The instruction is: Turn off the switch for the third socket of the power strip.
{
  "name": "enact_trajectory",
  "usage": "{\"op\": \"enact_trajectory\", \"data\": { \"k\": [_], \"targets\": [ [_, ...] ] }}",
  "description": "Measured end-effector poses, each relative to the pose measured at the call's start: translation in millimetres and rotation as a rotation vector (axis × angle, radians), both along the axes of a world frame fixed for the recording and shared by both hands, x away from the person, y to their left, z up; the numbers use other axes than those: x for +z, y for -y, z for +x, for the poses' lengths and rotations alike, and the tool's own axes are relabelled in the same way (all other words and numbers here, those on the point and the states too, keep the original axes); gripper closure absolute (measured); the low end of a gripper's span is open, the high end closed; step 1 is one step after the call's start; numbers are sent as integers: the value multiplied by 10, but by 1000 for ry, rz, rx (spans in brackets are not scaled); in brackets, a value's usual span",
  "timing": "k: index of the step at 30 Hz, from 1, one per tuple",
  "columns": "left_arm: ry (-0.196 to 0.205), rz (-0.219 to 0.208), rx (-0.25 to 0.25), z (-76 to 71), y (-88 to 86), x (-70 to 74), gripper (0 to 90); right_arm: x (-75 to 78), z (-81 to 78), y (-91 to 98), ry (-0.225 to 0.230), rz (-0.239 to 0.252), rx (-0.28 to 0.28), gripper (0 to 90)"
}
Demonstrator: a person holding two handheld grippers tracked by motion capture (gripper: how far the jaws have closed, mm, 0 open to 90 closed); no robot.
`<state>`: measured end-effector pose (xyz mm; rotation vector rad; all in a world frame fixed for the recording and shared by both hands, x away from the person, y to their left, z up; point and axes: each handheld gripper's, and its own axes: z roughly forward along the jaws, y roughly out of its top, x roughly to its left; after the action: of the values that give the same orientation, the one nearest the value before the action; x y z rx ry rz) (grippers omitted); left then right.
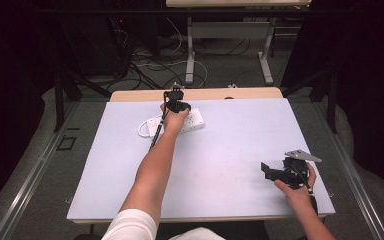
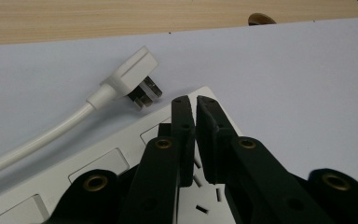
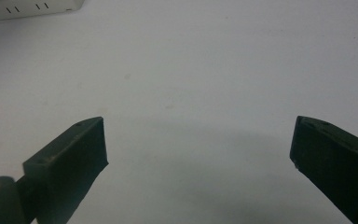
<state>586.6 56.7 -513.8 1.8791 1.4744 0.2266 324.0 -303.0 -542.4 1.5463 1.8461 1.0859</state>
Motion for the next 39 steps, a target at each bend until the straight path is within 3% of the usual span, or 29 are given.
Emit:
{"op": "enact_trajectory", "data": {
  "k": [13,22,27,39],
  "targets": [
    [-9,29,8,48,49,-104,899,-6,-5,5,-9,7,-4,38],
    [-21,20,-4,47,111,-157,900,-11,-2,6,-7,6,-2,40],
    [15,44,-2,35,157,-155,900,-8,-5,5,-8,7,-1,42],
    [31,60,19,54,110,-147,900,-19,0,4,-13,9,-1,44]
  ]
}}
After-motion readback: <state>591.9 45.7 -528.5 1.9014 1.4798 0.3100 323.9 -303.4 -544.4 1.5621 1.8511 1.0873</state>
